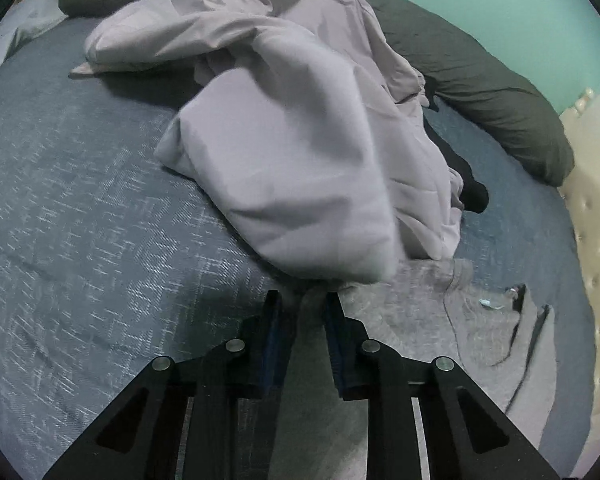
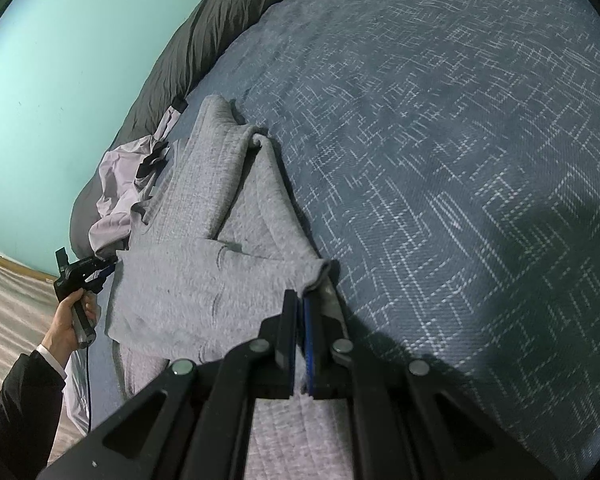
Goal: Fold clothes
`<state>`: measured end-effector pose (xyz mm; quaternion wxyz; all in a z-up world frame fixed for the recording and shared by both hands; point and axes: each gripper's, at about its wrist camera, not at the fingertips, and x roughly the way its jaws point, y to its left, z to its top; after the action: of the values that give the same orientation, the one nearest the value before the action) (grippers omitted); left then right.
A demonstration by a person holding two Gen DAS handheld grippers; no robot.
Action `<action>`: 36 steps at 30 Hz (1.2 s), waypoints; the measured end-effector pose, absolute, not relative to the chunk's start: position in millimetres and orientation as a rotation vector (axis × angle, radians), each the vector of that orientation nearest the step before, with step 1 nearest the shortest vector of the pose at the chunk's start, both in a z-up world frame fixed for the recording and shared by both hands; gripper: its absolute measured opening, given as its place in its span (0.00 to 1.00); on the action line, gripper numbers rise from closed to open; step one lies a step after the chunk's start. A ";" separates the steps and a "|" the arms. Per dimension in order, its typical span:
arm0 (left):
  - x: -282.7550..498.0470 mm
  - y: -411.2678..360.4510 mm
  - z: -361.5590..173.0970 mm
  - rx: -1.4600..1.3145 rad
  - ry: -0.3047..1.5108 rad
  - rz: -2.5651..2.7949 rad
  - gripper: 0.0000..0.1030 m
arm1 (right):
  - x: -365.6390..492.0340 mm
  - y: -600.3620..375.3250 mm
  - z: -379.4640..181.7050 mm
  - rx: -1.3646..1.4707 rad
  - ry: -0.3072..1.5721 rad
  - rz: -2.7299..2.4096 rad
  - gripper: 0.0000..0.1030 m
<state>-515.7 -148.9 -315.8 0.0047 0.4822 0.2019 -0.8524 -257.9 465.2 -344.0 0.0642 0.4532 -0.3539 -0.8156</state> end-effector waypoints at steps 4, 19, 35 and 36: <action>-518.5 -140.1 -324.5 1.539 0.579 -2.661 0.23 | -259.0 465.2 -344.5 1.370 -1.070 -2.462 0.03; -468.9 -156.4 -287.1 1.486 0.542 -2.681 0.24 | -260.0 467.2 -344.2 1.377 -1.085 -2.467 0.03; -245.6 -151.7 -264.5 1.748 0.510 -2.704 0.26 | -239.7 477.9 -296.8 1.446 -0.953 -2.494 0.05; -234.5 -150.7 -264.9 1.759 0.508 -2.708 0.27 | -235.9 479.3 -292.4 1.461 -0.926 -2.494 0.05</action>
<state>-234.5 -150.7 -264.9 -0.0635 0.5369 0.1552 -0.8268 -235.9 479.3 -292.4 0.0533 0.4807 -0.3048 -0.8205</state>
